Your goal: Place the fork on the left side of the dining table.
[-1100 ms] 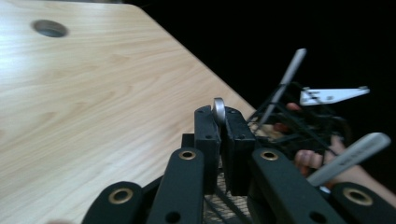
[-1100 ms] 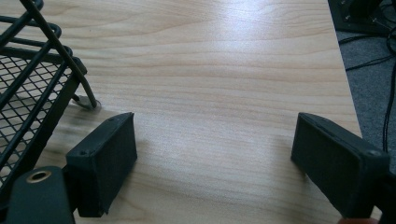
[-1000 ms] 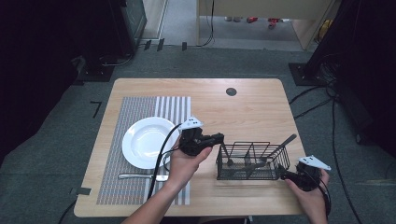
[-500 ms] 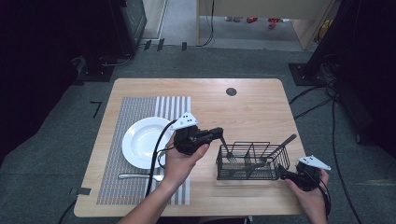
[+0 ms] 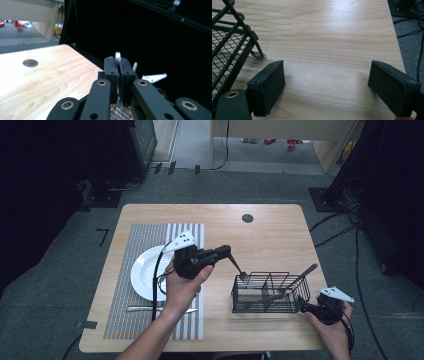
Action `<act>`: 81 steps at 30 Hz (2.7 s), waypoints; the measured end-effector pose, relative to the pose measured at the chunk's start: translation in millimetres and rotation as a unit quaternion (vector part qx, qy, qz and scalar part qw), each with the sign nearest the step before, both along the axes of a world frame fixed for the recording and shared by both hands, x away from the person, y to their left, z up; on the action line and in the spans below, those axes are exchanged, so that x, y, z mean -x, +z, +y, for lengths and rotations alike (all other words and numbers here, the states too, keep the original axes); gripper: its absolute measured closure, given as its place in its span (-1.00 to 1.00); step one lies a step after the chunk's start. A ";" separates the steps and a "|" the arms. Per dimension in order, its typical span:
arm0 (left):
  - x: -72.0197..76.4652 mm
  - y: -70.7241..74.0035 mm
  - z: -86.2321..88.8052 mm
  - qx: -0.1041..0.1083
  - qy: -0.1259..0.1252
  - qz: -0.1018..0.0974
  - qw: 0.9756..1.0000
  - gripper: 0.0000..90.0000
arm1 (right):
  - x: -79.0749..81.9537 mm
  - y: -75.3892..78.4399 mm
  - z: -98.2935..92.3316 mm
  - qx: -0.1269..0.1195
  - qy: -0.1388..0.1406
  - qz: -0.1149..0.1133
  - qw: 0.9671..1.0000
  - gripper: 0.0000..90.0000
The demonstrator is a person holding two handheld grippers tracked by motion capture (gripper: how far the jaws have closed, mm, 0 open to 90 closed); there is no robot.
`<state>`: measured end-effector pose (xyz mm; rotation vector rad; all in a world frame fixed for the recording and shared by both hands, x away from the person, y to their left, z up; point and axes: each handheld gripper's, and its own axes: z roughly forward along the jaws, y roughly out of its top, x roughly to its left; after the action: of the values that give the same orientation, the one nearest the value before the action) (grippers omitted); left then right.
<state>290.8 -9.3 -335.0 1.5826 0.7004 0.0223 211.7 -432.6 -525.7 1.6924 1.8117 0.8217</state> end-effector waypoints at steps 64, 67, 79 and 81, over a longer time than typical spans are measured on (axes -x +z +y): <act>-152.7 -120.1 162.8 0.099 0.330 0.131 0.930 0.98 | -0.1 -0.1 0.0 0.001 -0.002 0.000 1.000 -0.71; -157.1 -127.4 165.0 0.098 0.340 0.140 0.925 0.98 | -0.1 -0.1 0.0 0.001 -0.002 0.000 1.000 -0.71; -164.0 -145.5 176.8 0.111 0.345 0.183 0.914 0.96 | -0.1 -0.1 -0.1 0.001 -0.004 0.000 1.000 -0.71; -164.8 -146.0 179.8 0.102 0.349 0.196 0.911 0.92 | 0.0 -0.1 -0.1 0.001 -0.004 0.001 1.000 -0.71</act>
<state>455.6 170.5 -481.0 1.0719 1.5123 0.1570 211.7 -432.7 -525.8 1.6993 1.8043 0.8158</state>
